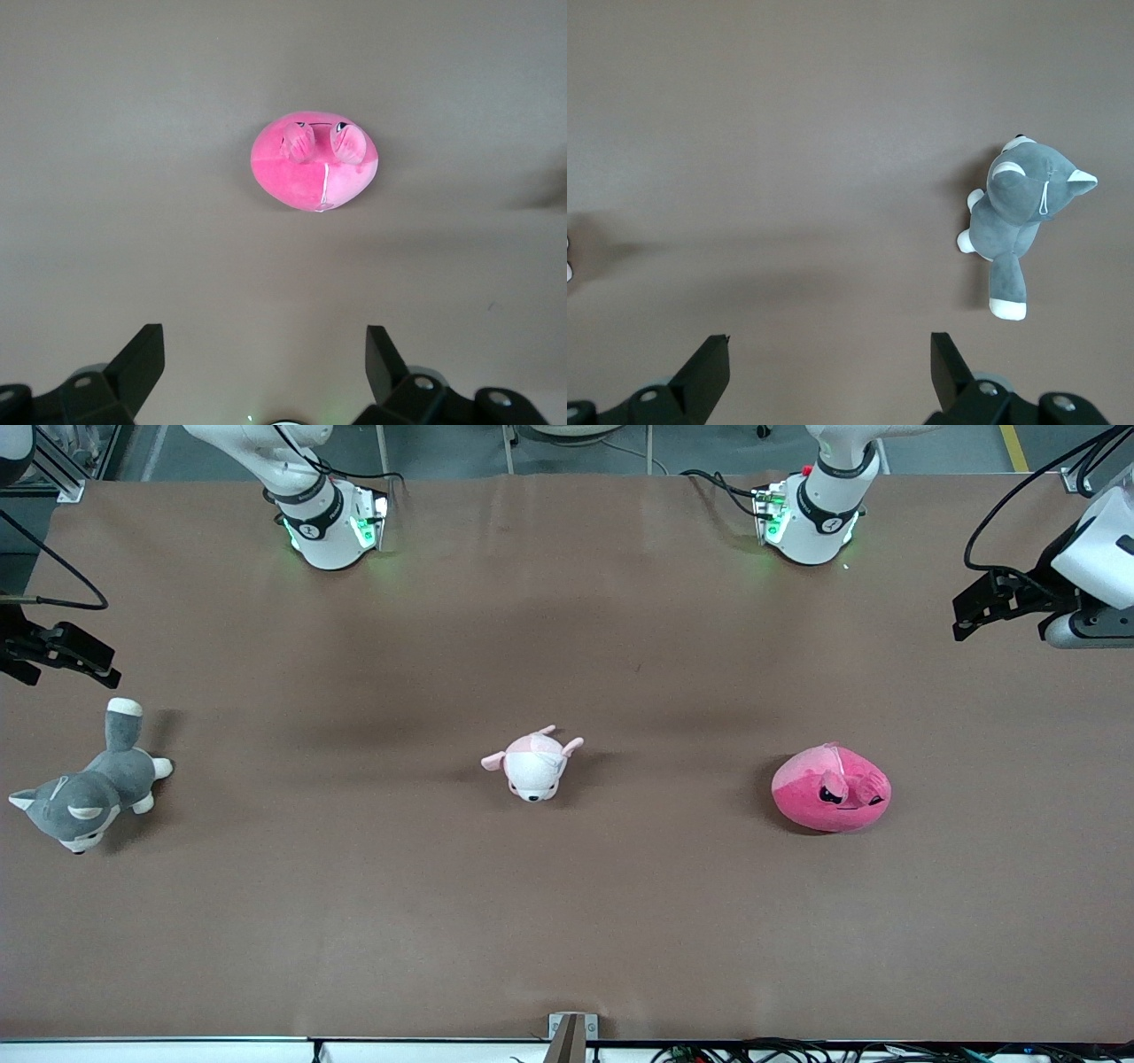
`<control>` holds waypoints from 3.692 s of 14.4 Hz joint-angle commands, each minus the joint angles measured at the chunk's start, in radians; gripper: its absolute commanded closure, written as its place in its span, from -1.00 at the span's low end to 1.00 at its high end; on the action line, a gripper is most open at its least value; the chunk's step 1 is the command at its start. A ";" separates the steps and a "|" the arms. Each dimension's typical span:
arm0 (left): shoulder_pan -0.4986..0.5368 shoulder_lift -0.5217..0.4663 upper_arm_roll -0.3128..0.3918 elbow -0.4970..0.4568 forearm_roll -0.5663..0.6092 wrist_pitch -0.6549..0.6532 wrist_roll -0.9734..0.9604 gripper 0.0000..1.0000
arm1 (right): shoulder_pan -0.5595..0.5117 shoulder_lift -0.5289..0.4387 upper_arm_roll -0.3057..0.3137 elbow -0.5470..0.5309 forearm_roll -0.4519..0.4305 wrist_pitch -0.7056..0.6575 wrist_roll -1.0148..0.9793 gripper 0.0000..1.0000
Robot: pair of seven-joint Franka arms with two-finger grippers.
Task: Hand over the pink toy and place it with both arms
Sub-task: 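Move the left gripper toward the large pink plush toy, then lower the left gripper and grasp the pink plush by its ears, then lift the pink plush with the left gripper while the right gripper approaches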
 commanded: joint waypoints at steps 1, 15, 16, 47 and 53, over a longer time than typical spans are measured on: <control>-0.006 0.014 0.000 0.029 -0.015 -0.017 0.007 -1.00 | -0.019 -0.031 0.013 -0.026 0.017 0.001 0.005 -1.00; 0.020 0.215 0.008 -0.113 -0.012 0.286 0.004 -1.00 | -0.018 -0.030 0.013 -0.027 0.017 0.000 0.005 -1.00; 0.032 0.217 0.008 -0.156 -0.012 0.357 0.005 -1.00 | -0.018 -0.030 0.013 -0.026 0.017 0.000 0.005 -1.00; 0.027 0.339 -0.084 -0.207 -0.021 0.608 -0.199 0.98 | -0.019 -0.025 0.013 -0.024 0.132 -0.016 0.006 -0.98; 0.015 0.332 -0.196 -0.016 -0.207 0.424 -0.318 0.96 | -0.006 -0.024 0.019 -0.024 0.276 -0.043 0.008 -0.56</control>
